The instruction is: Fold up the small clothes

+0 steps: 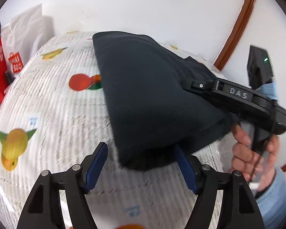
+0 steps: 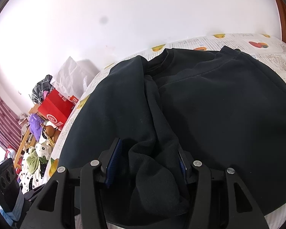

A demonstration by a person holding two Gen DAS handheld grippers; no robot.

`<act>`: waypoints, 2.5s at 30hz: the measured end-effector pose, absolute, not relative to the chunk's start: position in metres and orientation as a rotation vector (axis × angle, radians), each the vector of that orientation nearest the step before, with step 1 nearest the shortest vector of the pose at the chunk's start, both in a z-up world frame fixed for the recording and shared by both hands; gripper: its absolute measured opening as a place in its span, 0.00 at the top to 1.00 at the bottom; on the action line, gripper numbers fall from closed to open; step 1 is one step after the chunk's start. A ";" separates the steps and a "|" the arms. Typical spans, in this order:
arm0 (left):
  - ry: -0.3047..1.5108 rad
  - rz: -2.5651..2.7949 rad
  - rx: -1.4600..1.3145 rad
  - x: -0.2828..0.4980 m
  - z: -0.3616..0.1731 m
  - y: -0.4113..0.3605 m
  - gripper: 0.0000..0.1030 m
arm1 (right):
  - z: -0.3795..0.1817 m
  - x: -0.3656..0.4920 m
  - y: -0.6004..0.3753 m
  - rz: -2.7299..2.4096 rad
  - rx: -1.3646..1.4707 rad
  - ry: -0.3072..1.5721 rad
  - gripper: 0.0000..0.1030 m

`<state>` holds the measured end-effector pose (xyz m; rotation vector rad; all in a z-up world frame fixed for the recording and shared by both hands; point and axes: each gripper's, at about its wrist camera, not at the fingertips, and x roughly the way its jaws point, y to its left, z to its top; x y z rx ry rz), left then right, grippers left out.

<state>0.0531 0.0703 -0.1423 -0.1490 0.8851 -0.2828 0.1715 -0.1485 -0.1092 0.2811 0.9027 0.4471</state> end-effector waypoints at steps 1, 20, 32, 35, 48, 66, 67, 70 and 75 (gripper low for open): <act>0.897 -0.264 -0.134 0.059 -0.144 0.062 0.32 | -0.108 0.172 -0.148 0.448 0.277 0.901 0.49; 0.880 -0.071 -0.033 0.079 -0.154 0.035 0.27 | -0.069 0.137 -0.253 0.254 0.297 0.667 0.92; 0.866 -0.178 -0.091 0.073 -0.151 0.044 0.27 | -0.093 0.160 -0.250 0.295 0.286 0.810 0.58; 0.857 -0.227 -0.095 0.070 -0.151 0.038 0.27 | -0.100 0.174 -0.243 0.299 0.281 0.834 0.57; 0.892 -0.192 0.013 0.096 -0.152 -0.018 0.22 | -0.098 0.187 -0.234 0.322 0.223 0.850 0.91; 0.893 -0.117 0.032 0.102 -0.154 -0.024 0.22 | -0.099 0.176 -0.336 0.163 0.241 0.765 0.92; 0.891 -0.118 0.033 0.101 -0.154 -0.024 0.22 | -0.096 0.175 -0.334 0.153 0.216 0.772 0.91; 0.872 -0.124 0.044 0.096 -0.153 -0.024 0.22 | -0.086 0.163 -0.335 0.102 0.155 0.782 0.87; 0.860 -0.147 0.044 0.084 -0.151 -0.023 0.26 | -0.057 0.132 -0.336 0.119 0.201 0.693 0.84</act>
